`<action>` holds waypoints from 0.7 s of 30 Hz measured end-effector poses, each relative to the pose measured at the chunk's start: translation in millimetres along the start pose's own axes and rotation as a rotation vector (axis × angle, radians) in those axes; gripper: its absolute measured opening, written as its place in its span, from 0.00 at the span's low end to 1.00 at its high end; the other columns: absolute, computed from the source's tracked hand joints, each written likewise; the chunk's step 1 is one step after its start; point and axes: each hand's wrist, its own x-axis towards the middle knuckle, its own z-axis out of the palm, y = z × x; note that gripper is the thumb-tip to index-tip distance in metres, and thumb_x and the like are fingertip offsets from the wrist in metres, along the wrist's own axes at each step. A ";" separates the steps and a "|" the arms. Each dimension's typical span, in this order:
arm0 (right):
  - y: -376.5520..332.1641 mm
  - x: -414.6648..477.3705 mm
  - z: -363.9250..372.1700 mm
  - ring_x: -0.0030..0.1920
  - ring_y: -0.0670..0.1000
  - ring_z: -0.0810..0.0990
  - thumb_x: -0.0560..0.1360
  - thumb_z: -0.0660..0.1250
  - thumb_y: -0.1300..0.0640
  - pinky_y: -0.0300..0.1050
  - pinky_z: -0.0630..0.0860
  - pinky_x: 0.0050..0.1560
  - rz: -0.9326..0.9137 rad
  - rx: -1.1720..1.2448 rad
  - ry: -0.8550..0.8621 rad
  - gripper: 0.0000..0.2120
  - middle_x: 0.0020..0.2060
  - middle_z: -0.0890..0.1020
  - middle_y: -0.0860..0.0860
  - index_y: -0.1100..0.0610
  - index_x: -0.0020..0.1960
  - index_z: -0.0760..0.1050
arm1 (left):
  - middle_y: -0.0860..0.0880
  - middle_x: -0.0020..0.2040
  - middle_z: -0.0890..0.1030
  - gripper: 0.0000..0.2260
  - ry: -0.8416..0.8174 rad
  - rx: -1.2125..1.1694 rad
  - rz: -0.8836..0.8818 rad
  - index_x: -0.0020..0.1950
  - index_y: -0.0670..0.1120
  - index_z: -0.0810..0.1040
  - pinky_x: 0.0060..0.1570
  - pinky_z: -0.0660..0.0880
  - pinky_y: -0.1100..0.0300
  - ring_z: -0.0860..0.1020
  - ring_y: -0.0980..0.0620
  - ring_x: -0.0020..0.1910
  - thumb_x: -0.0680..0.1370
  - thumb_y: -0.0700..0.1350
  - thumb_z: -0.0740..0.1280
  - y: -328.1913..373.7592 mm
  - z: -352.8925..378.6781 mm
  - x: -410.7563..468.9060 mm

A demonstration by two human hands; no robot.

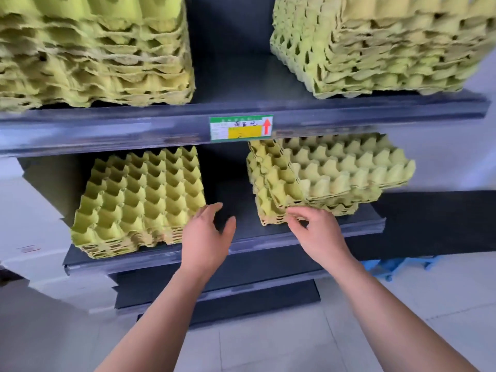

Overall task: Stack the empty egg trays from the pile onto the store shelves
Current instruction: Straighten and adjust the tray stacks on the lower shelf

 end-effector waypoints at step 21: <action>198.9 114.4 -148.8 0.55 0.53 0.78 0.74 0.66 0.43 0.45 0.75 0.48 0.411 0.349 0.194 0.23 0.56 0.79 0.50 0.54 0.64 0.70 | 0.48 0.53 0.82 0.26 -0.086 -0.194 -0.180 0.63 0.43 0.75 0.52 0.78 0.47 0.80 0.45 0.52 0.75 0.62 0.67 150.1 115.9 58.0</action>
